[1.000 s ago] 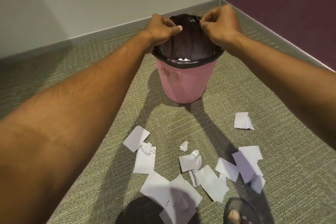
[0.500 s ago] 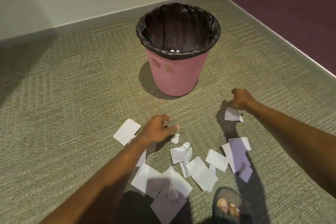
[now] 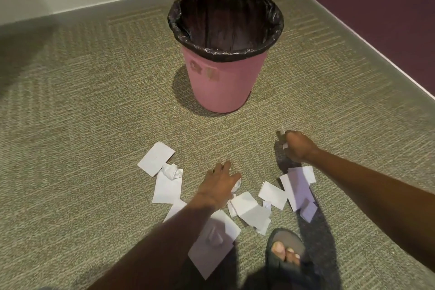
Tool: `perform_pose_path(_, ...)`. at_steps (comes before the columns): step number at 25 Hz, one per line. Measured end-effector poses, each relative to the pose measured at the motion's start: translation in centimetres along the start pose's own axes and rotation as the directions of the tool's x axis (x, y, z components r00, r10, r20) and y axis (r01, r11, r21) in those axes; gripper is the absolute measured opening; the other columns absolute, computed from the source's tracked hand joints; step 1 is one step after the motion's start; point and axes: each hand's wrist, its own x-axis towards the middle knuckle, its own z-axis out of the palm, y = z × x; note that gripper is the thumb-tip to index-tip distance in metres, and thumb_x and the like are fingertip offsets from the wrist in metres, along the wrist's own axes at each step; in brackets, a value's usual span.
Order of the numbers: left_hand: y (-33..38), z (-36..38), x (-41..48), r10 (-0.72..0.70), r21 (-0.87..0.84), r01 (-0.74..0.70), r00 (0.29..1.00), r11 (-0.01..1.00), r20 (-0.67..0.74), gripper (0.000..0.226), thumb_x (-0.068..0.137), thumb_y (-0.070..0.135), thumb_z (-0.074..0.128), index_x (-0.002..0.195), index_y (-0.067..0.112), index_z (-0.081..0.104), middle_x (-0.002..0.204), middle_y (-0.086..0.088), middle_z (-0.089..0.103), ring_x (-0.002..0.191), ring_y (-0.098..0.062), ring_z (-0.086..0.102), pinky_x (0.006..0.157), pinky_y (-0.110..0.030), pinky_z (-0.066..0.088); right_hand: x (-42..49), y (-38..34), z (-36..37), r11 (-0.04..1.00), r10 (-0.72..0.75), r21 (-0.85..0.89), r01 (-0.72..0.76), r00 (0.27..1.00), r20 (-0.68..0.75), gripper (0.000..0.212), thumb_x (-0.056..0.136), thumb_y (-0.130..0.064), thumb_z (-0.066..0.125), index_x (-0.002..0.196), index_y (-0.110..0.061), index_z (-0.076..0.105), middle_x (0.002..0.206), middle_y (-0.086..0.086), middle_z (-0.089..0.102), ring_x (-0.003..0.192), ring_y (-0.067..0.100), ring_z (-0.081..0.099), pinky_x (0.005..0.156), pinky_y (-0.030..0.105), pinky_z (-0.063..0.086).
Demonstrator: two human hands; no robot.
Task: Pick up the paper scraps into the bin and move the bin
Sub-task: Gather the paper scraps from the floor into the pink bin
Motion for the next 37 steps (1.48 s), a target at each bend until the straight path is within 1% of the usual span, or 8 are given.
perform_pose_path(5,0.6,0.2,0.2,0.038,-0.043,-0.041,0.997,0.998,-0.068,0.054,0.077,-0.015,0.058,0.125,0.011,0.054,0.130,-0.012,0.042,0.117,-0.033,0.044,0.084,-0.044,0.053,-1.0,-0.4,-0.1,0.999,-0.021,0.044,0.019,0.999,0.040,0.033,0.085,-0.006,0.064,0.118,-0.009,0.066,0.123,0.014,0.063,0.111,0.031,0.061,0.092,0.034,0.052)
perform_pose_path(10,0.0,0.6,1.1,0.044,-0.062,-0.049,0.996,0.997,-0.074,0.038,0.081,-0.013,0.056,0.113,0.005,0.063,0.114,-0.011,0.057,0.111,-0.032,0.053,0.083,-0.042,0.053,-2.5,-3.8,-0.8,0.982,-0.167,0.099,0.161,0.984,0.054,0.027,0.090,-0.007,0.064,0.117,-0.001,0.066,0.126,0.013,0.064,0.118,0.028,0.060,0.089,0.024,0.046)
perform_pose_path(18,-3.8,-3.4,0.7,-0.183,-0.456,0.083,0.967,0.886,-0.180,0.040,0.081,-0.012,0.058,0.108,0.013,0.072,0.115,-0.009,0.069,0.101,-0.026,0.065,0.087,-0.035,0.054,-4.0,-10.8,-6.6,0.923,-0.305,0.224,0.313,0.950,-0.068,0.022,0.091,-0.002,0.063,0.111,0.000,0.070,0.126,0.015,0.066,0.116,0.025,0.064,0.096,0.031,0.053)
perform_pose_path(21,-6.2,-8.9,0.6,-0.234,-0.460,0.082,0.930,0.884,-0.283,0.036,0.079,-0.011,0.061,0.103,0.012,0.074,0.107,-0.009,0.071,0.091,-0.024,0.066,0.074,-0.033,0.055,-4.8,-13.7,-9.7,0.896,-0.303,0.267,0.356,0.927,-0.221,0.024,0.089,0.004,0.061,0.110,0.000,0.071,0.121,0.014,0.069,0.111,0.023,0.066,0.090,0.019,0.048)
perform_pose_path(25,-9.0,-18.1,0.0,-0.248,-0.427,0.037,0.858,0.903,-0.449,0.022,0.078,-0.002,0.072,0.094,0.013,0.076,0.091,0.000,0.074,0.069,-0.010,0.064,0.051,-0.018,0.048,-5.3,-16.2,-14.8,0.840,-0.280,0.338,0.425,0.872,-0.402,0.024,0.088,0.009,0.057,0.104,0.002,0.073,0.109,0.013,0.073,0.099,0.016,0.067,0.065,-0.010,0.035)
perform_pose_path(28,-9.7,-24.6,-1.3,-0.207,-0.382,-0.052,0.768,0.923,-0.605,0.015,0.076,0.004,0.077,0.085,0.016,0.077,0.088,0.000,0.074,0.076,-0.014,0.067,0.062,-0.032,0.057,-5.6,-17.1,-19.2,0.810,-0.226,0.345,0.474,0.796,-0.562,0.026,0.087,0.007,0.058,0.104,-0.004,0.075,0.109,0.009,0.074,0.091,0.007,0.064,0.071,-0.002,0.041)
perform_pose_path(31,-10.0,-29.7,-0.7,-0.228,-0.357,-0.054,0.679,0.933,-0.698,0.020,0.074,0.003,0.078,0.091,0.013,0.075,0.104,-0.005,0.072,0.093,-0.016,0.063,0.077,-0.032,0.055,-4.4,-17.5,-22.6,0.833,-0.134,0.319,0.451,0.725,-0.675,0.024,0.089,0.002,0.061,0.109,-0.006,0.073,0.115,0.008,0.072,0.100,0.012,0.065,0.079,0.012,0.043)
perform_pose_path(37,-10.0,-34.1,5.0,-0.333,-0.434,0.019,0.674,0.901,-0.659,0.026,0.068,0.012,0.085,0.091,0.015,0.072,0.116,-0.009,0.064,0.108,-0.023,0.058,0.080,-0.028,0.048,0.6,-17.7,-24.7,0.848,0.016,0.420,0.324,0.776,-0.630,0.033,0.086,0.002,0.061,0.114,-0.013,0.071,0.122,0.002,0.068,0.111,0.017,0.062,0.068,0.012,0.042)
